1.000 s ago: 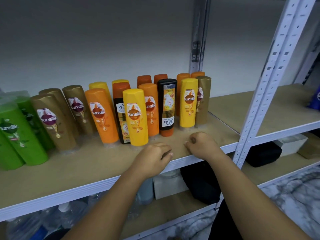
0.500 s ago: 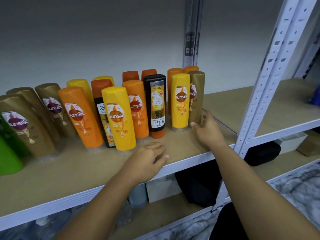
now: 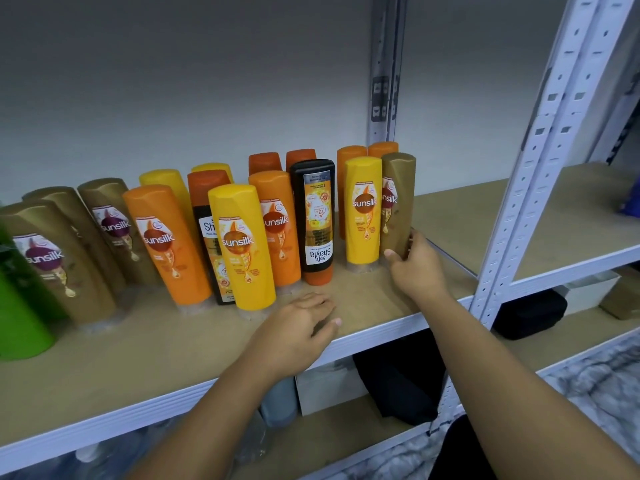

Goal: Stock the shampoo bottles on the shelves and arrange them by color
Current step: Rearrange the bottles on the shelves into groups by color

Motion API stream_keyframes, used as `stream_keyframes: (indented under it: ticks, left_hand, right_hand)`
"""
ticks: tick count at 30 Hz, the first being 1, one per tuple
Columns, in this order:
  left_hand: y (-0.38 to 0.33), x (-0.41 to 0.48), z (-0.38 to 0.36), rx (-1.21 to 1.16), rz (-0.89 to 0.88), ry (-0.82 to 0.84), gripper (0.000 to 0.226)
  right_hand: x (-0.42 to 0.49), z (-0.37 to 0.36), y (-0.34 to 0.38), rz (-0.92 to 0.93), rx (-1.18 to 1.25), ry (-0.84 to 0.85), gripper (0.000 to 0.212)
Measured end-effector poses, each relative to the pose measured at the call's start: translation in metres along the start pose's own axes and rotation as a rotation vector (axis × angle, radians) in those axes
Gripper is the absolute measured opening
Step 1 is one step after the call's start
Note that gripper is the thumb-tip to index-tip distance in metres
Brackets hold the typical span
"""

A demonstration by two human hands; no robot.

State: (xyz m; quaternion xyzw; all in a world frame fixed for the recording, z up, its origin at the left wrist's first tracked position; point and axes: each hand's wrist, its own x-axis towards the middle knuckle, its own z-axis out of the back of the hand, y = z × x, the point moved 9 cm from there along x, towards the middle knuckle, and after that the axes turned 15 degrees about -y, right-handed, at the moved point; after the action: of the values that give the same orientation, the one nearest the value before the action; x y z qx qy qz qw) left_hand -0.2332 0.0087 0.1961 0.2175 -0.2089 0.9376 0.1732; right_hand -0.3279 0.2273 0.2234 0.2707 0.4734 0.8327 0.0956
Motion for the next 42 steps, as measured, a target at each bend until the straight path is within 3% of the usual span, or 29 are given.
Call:
stream_keyframes:
  ticks: [9,16,31,42]
  left_hand:
    - [-0.003,-0.004,0.005,0.001,-0.001,0.026,0.052]
    - [0.005,-0.018,0.021,0.004,0.011,0.031,0.051]
    - [0.048,-0.071,0.073,0.021,0.06,0.018,0.047]
    - [0.114,-0.126,0.121,0.071,0.201,-0.061,0.048]
  right_hand:
    - [-0.031,0.026,-0.006,-0.004,-0.081,-0.017,0.041]
    - [-0.071,0.026,0.011,0.05,-0.059,0.119,0.031]
    - [-0.151,-0.048,0.082,0.242,0.138,0.462,0.043]
    - [-0.208,-0.106,0.135,0.352,0.182,0.59,0.043]
